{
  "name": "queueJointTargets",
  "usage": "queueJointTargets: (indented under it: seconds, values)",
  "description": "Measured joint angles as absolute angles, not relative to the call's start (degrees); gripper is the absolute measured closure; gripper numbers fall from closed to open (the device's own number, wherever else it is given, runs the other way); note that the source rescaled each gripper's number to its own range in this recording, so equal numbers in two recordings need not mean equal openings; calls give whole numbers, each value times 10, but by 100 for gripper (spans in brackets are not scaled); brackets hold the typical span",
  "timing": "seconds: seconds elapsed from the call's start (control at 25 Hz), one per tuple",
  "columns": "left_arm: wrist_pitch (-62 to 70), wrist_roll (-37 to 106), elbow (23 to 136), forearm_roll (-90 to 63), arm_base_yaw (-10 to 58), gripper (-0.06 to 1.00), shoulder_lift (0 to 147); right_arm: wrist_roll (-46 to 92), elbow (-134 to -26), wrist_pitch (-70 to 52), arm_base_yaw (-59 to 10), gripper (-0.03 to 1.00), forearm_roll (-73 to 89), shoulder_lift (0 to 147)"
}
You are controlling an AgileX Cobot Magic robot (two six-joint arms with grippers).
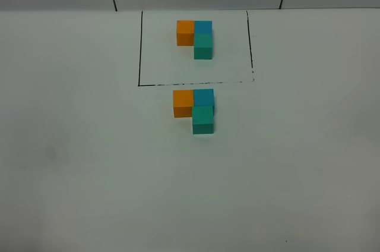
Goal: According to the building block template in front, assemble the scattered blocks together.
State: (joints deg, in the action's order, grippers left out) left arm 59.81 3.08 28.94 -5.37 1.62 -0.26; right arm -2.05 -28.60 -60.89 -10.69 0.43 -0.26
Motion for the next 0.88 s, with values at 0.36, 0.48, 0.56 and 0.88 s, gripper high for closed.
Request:
queueJointTargets:
  seconds: [0.36,0.48,0.56,0.88]
  values:
    - [598,31,289,-54,16,18,-3,-24,-286,-609,-47,18,4,-3]
    - [598,31,289,-54,16,18,-3,-26,-286,-609,-35,18,4,-3]
    - [598,31,289,-54,16,18,-3,-27,-286,-609,-34,18,4,-3]
    - [598,31,289,-54,16,18,-3,-31,-286,-609,-33,18,4,-3]
